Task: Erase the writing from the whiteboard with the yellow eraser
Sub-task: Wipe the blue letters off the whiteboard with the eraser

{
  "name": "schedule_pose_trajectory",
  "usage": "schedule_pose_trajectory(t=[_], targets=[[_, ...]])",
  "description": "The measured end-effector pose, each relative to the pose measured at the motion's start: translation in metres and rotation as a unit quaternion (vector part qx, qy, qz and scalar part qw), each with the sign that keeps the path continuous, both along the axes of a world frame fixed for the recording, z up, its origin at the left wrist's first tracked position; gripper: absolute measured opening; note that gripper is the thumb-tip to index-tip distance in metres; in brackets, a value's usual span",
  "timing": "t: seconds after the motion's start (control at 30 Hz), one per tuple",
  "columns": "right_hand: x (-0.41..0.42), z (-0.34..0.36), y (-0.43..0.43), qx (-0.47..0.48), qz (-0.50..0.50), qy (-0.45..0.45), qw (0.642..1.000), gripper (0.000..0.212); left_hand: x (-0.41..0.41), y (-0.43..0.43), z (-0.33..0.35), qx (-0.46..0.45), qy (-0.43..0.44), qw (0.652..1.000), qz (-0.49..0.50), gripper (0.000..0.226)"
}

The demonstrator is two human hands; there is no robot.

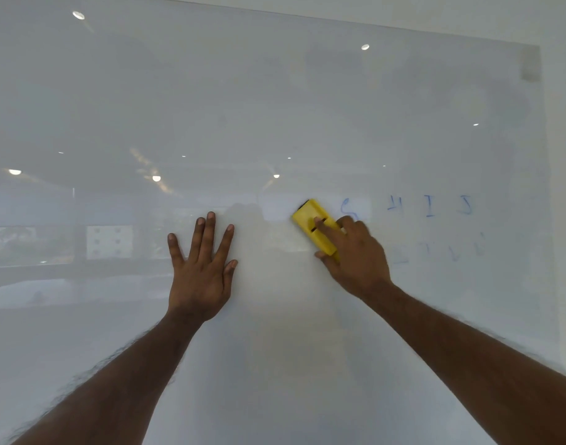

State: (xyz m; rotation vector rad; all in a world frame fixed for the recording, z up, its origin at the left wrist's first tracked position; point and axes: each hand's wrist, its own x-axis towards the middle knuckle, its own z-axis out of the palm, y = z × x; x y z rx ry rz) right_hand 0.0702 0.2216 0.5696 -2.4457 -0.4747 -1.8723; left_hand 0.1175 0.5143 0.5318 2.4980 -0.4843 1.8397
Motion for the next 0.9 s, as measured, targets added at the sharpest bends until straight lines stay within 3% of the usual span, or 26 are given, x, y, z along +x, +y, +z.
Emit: schedule_pose_trajectory(t=[0.07, 0.13, 0.17, 0.27, 0.33, 0.4, 0.53, 0.6, 0.77, 0.83, 0.9], targets=[[-0.001, -0.007, -0.003, -0.121, 0.005, 0.01, 0.993, 0.058, 0.0, 0.0, 0.0, -0.003, 0.0, 1.0, 0.009, 0.066], [-0.001, 0.002, -0.011, -0.162, -0.003, 0.005, 0.987, 0.059, 0.0, 0.001, 0.0, -0.006, 0.002, 1.0, 0.018, 0.069], [-0.001, 0.012, -0.015, -0.13, -0.011, -0.002, 0.991, 0.059, 0.0, 0.001, 0.0, -0.005, 0.004, 1.0, 0.019, 0.069], [0.002, 0.039, -0.024, 0.079, -0.031, -0.005, 0.996, 0.056, -0.001, -0.001, 0.0, -0.006, 0.01, 1.0, 0.02, 0.07], [0.001, 0.037, -0.017, 0.142, -0.028, 0.002, 0.99, 0.056, -0.001, -0.001, -0.001, -0.008, 0.007, 1.0, 0.02, 0.071], [-0.002, 0.017, 0.001, 0.082, -0.001, 0.003, 0.997, 0.057, -0.001, -0.001, -0.001, -0.012, 0.007, 1.0, 0.018, 0.072], [-0.004, -0.028, 0.017, -0.133, 0.027, 0.024, 0.99, 0.059, -0.001, -0.002, 0.0, -0.017, 0.015, 0.999, 0.024, 0.074], [-0.003, -0.019, 0.007, -0.127, 0.013, 0.015, 0.992, 0.059, -0.002, -0.002, 0.0, -0.016, 0.018, 0.999, 0.025, 0.074], [-0.001, 0.026, -0.013, 0.079, -0.013, -0.007, 0.997, 0.056, -0.001, -0.002, -0.001, -0.015, 0.017, 0.999, 0.025, 0.073], [-0.002, 0.019, -0.004, 0.055, -0.005, -0.006, 0.998, 0.057, -0.002, -0.003, -0.001, -0.019, 0.018, 0.999, 0.023, 0.073], [-0.004, -0.002, 0.007, -0.047, 0.002, 0.001, 0.999, 0.058, -0.002, -0.003, -0.002, -0.021, 0.017, 0.999, 0.021, 0.073]])
